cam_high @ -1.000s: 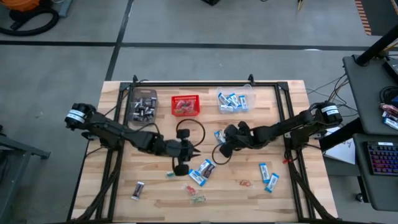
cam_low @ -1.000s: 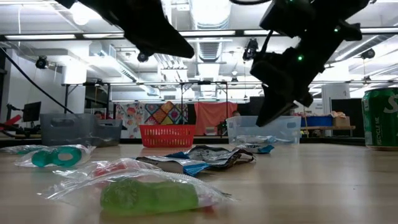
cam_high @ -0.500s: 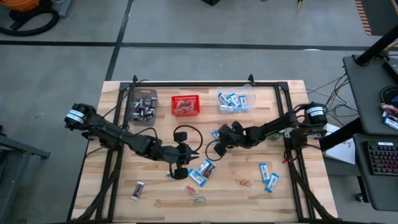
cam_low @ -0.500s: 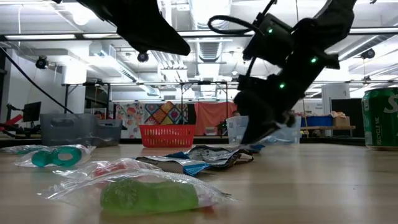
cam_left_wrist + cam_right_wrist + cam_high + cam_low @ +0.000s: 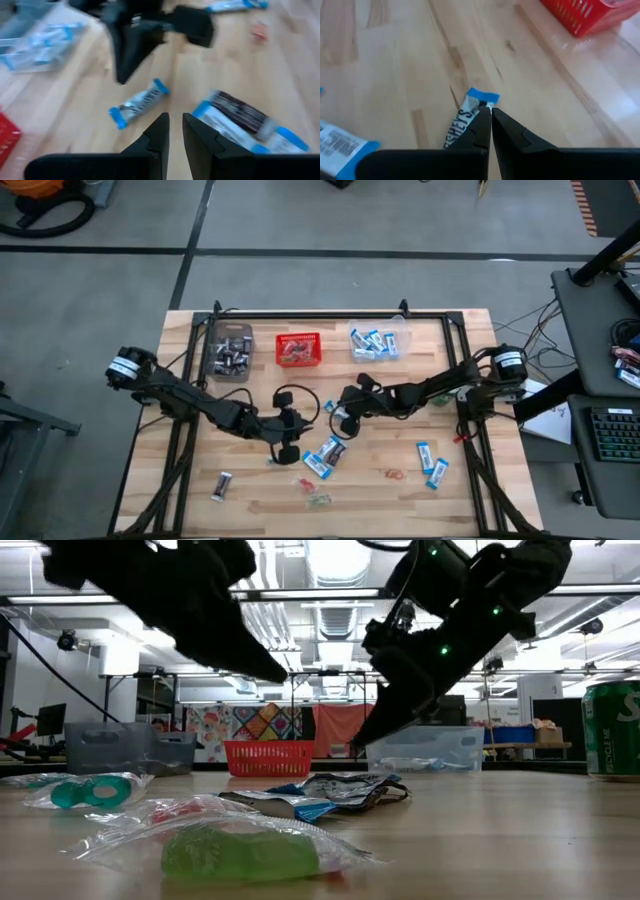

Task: Sort candy
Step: Put the white chocolate into the transparent bin

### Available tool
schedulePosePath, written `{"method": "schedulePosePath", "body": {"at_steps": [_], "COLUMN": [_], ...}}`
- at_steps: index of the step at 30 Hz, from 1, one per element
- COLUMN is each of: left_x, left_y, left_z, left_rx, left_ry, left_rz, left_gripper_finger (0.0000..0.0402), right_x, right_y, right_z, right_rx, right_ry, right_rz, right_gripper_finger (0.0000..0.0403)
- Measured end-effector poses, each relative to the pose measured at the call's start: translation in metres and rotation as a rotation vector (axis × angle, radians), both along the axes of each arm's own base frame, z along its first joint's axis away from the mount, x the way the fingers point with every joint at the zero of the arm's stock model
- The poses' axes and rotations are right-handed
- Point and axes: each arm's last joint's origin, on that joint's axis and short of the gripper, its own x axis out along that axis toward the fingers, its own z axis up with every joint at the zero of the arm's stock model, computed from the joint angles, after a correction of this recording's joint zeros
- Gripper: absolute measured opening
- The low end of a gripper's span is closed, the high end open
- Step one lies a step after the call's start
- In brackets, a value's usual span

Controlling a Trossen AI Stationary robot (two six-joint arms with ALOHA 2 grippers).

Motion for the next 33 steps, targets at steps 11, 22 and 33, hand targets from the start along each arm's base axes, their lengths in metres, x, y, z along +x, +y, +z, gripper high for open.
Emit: {"method": "schedulePosePath", "body": {"at_steps": [11,22,33], "left_x": [0.040,0.081,0.072], "left_y": [0.042,0.064,0.065], "left_z": [-0.053,-0.094,-0.101], "left_rx": [0.016,0.057,0.003], "left_ry": [-0.079,0.039,0.054], "left_rz": [0.081,0.128,0.172], "left_gripper_finger": [0.0037,0.0037,0.0037], "right_x": [-0.026,-0.033,-0.021], "right_y": [0.018,0.033,0.031], "right_z": [0.002,-0.002,-0.013], "right_rx": [0.293,0.450,0.441], "right_ry": [0.150,0.126,0.017], "right_rz": [-0.133,-0.275,-0.325], "right_gripper_finger": [0.0009,0.0074,0.0146]}}
